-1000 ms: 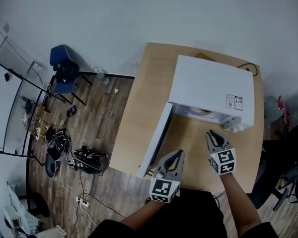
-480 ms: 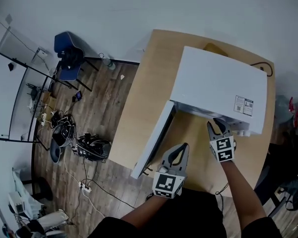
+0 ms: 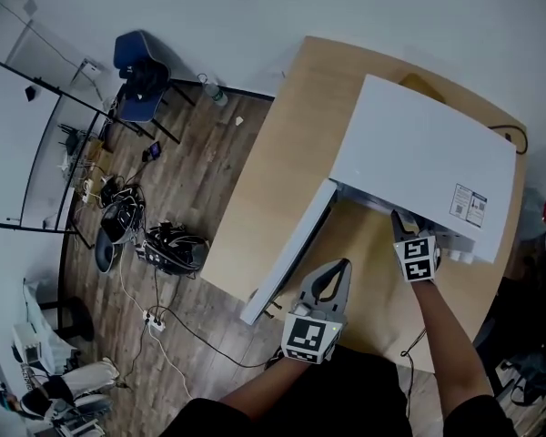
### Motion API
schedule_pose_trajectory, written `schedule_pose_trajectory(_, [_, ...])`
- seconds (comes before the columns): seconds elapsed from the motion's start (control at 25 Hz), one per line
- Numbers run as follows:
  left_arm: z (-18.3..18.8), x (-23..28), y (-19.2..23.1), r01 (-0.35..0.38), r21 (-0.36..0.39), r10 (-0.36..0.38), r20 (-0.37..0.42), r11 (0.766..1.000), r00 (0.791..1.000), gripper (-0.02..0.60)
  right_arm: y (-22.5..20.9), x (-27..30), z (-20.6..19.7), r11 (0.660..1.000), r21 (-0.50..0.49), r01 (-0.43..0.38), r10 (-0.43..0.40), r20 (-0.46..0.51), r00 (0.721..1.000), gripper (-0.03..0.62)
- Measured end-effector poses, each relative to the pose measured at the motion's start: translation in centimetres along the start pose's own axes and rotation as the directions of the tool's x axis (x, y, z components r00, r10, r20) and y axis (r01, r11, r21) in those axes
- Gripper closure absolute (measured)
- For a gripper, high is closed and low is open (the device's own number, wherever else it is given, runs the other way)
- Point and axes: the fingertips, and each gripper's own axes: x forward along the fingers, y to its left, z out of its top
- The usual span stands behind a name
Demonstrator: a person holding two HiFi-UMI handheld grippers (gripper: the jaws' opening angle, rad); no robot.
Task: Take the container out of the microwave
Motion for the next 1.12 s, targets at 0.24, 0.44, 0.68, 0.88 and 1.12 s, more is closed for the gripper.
schedule_pose_trajectory(0.24, [0.2, 0.1, 0.5, -0.011, -0.008, 0.011, -0.001, 1.0, 1.0, 0.572, -0.7, 1.2, -0.5, 0.999, -0.037, 0.023, -0.023, -0.019, 1.0, 0.411])
schedule_pose_trajectory(0.44, [0.1, -0.3, 0.8, -0.011, -0.016, 0.011, -0.001, 1.0, 1.0, 0.572, -0.7, 1.6, -0.8, 0.996, -0.078, 0.031, -0.033, -0.022, 0.999, 0.427])
schedule_pose_trajectory(0.68, [-0.2, -0.9, 1.2, -0.012, -0.009, 0.012, -0.015, 1.0, 1.0, 0.572, -0.9, 1.7, -0.6, 0.991, -0.133, 0.036, -0.043, -0.049, 0.998, 0.5])
schedule_pose_trajectory(0.88, [-0.3, -1.7, 1.4, -0.015, 0.003, 0.015, -0.018, 1.0, 1.0, 0.572, -0.5, 1.7, -1.0, 0.991, -0.132, 0.024, -0.033, -0.067, 0.997, 0.516])
schedule_pose_trajectory(1.12, [-1.0, -3.3, 2.2, -0.036, -0.001, 0.036, -0.024, 0.999, 0.999, 0.572, 0.7, 1.1, -0.4, 0.991, -0.135, 0.022, -0.03, -0.061, 0.998, 0.519])
